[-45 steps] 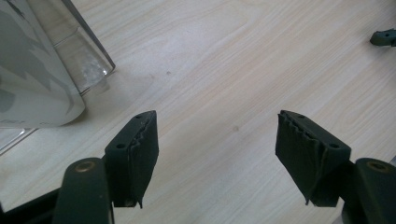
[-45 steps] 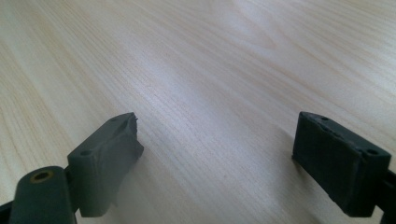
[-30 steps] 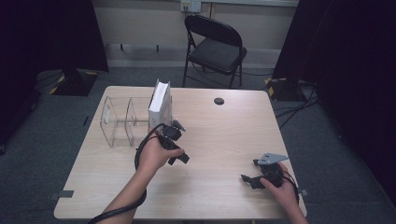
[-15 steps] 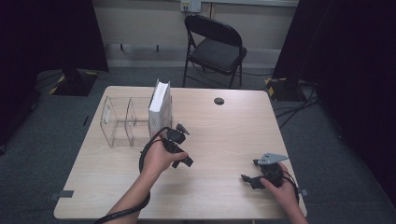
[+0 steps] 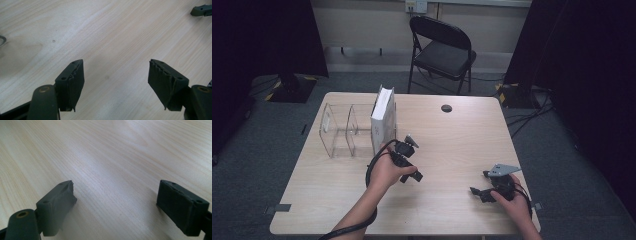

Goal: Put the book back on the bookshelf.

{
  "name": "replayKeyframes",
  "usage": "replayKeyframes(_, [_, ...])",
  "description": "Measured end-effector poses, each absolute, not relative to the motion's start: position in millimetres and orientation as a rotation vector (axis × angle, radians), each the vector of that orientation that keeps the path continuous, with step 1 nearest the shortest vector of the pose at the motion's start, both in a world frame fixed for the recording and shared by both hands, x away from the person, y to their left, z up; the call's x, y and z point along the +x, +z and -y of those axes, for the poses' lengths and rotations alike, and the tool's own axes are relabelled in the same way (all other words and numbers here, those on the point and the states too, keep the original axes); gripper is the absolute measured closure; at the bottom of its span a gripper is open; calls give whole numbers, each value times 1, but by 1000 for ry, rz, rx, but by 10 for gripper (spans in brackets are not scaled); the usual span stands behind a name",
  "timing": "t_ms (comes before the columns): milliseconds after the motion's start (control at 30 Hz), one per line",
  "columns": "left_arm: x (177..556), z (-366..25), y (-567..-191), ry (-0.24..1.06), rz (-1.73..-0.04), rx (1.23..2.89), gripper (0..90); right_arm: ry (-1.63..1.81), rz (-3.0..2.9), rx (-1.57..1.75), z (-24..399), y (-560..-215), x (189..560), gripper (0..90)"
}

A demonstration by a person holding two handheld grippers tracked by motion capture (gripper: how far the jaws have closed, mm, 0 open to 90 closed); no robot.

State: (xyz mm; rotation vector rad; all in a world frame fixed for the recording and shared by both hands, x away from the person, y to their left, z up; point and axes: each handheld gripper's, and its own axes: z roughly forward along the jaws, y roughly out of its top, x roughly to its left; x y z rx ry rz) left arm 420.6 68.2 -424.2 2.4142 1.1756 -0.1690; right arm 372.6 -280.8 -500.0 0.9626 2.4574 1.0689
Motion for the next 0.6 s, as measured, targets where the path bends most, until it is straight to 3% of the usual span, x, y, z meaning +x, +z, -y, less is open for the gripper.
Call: replayKeyframes(600, [418, -49, -440, -206, -1137, 2394, 289, 1070, -2460, 963, 281, -500, 372, 131])
